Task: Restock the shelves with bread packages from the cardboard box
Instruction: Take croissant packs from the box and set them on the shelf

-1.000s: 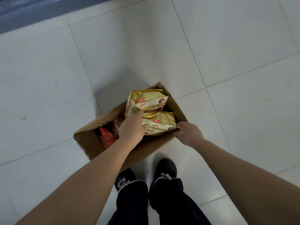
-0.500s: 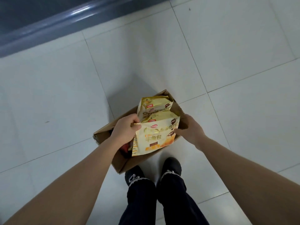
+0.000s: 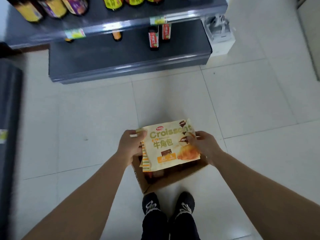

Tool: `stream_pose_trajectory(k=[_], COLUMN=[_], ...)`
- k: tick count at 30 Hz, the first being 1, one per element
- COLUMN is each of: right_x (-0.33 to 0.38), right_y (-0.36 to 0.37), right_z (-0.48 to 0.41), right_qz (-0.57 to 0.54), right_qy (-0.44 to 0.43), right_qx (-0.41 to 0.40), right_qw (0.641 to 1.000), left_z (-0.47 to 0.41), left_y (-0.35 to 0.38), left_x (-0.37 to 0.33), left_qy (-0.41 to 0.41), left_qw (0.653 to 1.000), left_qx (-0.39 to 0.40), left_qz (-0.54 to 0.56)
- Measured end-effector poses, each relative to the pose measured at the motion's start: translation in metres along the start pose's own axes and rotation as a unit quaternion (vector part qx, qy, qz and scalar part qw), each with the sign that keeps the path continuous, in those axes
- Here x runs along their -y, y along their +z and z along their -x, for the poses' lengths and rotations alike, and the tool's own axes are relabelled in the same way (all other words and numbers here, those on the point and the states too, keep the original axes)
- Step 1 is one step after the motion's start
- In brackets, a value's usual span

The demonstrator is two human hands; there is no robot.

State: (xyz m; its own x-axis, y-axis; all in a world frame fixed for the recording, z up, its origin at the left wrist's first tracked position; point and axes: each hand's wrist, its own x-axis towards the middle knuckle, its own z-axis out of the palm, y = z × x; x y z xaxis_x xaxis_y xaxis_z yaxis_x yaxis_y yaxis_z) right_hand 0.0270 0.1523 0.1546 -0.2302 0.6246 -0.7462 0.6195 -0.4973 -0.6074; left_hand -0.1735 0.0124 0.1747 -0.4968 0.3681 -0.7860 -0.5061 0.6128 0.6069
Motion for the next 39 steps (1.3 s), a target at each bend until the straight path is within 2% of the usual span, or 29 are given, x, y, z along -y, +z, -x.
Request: stream_pose_trajectory(k=[3,9,14,17,20,26,39], right_x=[0.042,0.121,0.177,0.204,0.227,0.256,0.291], right_y=[0.016,0.055,0.094,0.12,0.15,0.222,0.415], right_z=[0.026,0.075,0.121,0.153,0.188,0.273,0.475], right_qz=[0.007,0.036,0.054,0.071,0.108,0.171,0.197], right_qy=[-0.043,-0.12,-0.187,-0.223,-0.268,-0.347,-0.467], right_qx=[-0.036,-0.017,0.04,0.079,0.124,0.212,0.322], right_qw=[0.998,0.992,0.98,0.969,0.949,0.897,0.8], left_z=[0.026,0.084,0.133,0.165,0.201,0.272,0.434], left_y=[-0.026,-0.081,-0.13,-0.162,-0.198,-0.278,-0.48], left_x=[-0.02,-0.058,-0.078,-0.085,-0.083,-0.07,-0.027], left_qy=[-0.012,0.051,0.104,0.108,0.098,0.129,0.193], left_qw=[0.997,0.996,0.985,0.97,0.955,0.914,0.822], left_qx=[-0.025,-0.056,-0.132,-0.21,-0.265,-0.369,-0.526], left_qz=[0.07,0.051,0.037,0.065,0.095,0.111,0.104])
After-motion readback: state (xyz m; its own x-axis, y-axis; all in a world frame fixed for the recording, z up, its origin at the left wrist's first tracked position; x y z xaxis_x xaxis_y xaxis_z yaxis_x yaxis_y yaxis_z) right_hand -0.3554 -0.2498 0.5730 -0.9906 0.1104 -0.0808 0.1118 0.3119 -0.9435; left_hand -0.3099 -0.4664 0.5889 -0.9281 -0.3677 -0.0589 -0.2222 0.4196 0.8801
